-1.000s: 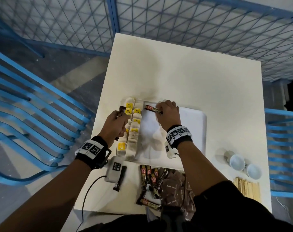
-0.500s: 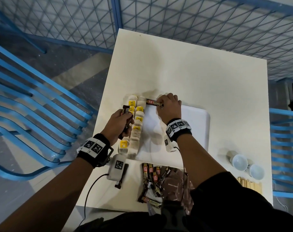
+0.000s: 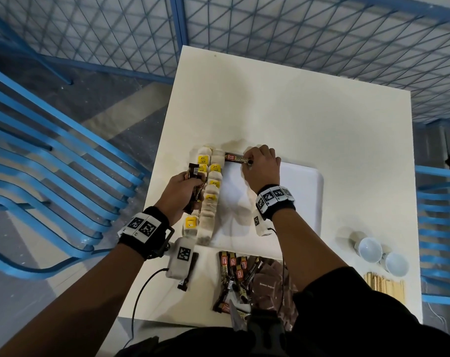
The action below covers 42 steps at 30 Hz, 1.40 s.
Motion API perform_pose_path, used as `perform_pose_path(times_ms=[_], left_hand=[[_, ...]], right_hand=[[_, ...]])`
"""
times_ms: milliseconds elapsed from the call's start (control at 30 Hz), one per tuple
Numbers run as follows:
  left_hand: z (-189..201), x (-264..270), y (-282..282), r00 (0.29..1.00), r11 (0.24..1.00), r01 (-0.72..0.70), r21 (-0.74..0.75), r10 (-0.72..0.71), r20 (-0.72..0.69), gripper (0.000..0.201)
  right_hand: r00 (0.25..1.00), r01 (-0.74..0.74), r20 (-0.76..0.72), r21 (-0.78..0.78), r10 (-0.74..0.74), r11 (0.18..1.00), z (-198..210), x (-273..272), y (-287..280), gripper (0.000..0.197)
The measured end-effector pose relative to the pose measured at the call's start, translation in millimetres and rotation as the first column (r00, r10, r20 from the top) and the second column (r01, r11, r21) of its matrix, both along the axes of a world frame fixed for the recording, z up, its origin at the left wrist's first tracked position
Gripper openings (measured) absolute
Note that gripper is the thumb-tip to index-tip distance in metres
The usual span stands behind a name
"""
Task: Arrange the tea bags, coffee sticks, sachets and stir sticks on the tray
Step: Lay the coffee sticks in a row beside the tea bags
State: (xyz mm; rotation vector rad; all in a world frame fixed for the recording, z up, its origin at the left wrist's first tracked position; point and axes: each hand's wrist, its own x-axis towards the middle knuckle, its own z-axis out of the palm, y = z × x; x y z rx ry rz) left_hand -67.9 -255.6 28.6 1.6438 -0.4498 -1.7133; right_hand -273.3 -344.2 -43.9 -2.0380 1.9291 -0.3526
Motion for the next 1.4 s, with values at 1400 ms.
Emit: perform_pose_path(times_ms=[1400], left_hand=[[16.1,-29.0,14.3,0.986,0.994,-0.005,-0.11,0.023,0.163,0.034]], right_hand=[[0.67,-0.153,0.72,0.373,-0.182,0.915,86.2,6.8,77.0,0.011]])
